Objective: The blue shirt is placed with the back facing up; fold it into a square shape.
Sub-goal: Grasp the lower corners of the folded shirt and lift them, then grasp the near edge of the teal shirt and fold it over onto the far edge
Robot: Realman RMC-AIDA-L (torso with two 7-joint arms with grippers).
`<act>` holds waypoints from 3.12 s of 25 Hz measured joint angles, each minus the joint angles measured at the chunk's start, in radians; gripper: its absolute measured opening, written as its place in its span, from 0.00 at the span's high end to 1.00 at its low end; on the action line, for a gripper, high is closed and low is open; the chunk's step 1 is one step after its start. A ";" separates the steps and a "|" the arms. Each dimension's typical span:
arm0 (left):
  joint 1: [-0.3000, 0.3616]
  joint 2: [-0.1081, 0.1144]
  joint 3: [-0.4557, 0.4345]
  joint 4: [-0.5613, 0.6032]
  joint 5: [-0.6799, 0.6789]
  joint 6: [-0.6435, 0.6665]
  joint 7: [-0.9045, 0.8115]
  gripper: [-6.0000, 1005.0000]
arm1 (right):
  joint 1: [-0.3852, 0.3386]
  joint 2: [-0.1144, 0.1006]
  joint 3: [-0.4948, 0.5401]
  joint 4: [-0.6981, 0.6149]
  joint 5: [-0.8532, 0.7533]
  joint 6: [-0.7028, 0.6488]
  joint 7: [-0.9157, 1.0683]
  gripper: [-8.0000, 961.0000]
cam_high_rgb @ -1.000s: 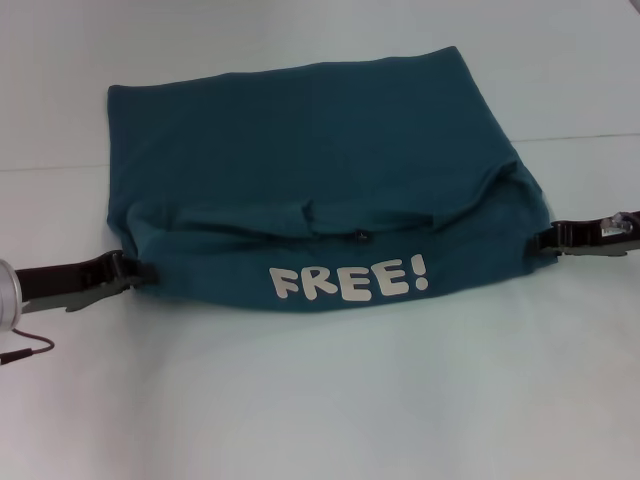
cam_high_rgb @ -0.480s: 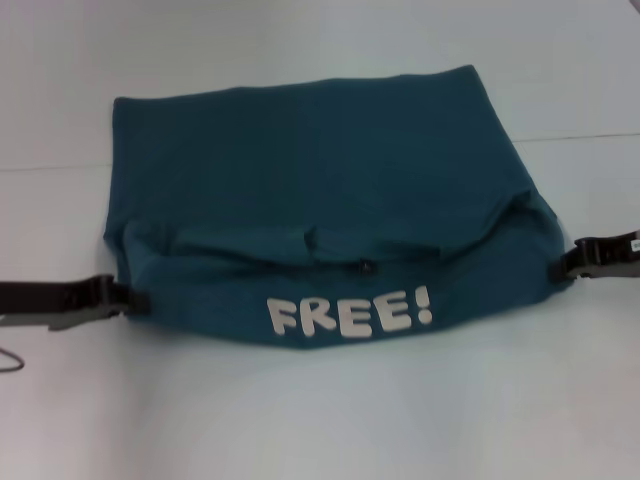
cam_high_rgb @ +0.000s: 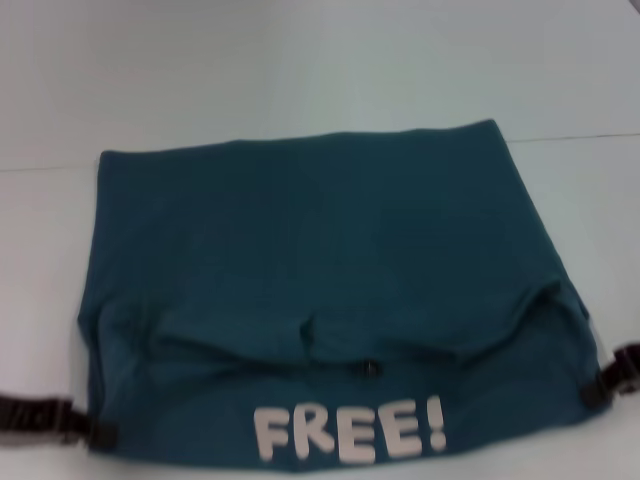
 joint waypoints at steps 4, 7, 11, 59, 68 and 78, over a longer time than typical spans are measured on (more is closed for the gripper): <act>0.018 0.000 -0.023 0.007 0.066 0.077 0.018 0.96 | -0.007 0.010 -0.002 0.001 -0.028 -0.089 -0.034 0.94; 0.025 0.000 -0.034 0.010 0.097 0.118 0.030 0.96 | -0.011 0.022 -0.003 0.005 -0.027 -0.140 -0.062 0.94; 0.026 -0.001 -0.038 0.011 0.107 0.158 0.050 0.96 | -0.018 0.031 0.005 0.006 -0.023 -0.167 -0.081 0.94; -0.320 0.111 -0.084 -0.108 0.060 -0.289 -0.269 0.93 | 0.081 0.040 0.275 0.089 0.284 0.563 -0.057 0.94; -0.401 0.104 -0.022 -0.228 0.120 -0.533 -0.281 0.92 | 0.156 0.055 0.188 0.169 0.288 0.805 -0.053 0.95; -0.404 0.057 0.030 -0.304 0.130 -0.774 -0.281 0.91 | 0.172 0.077 0.121 0.304 0.293 1.105 -0.058 0.94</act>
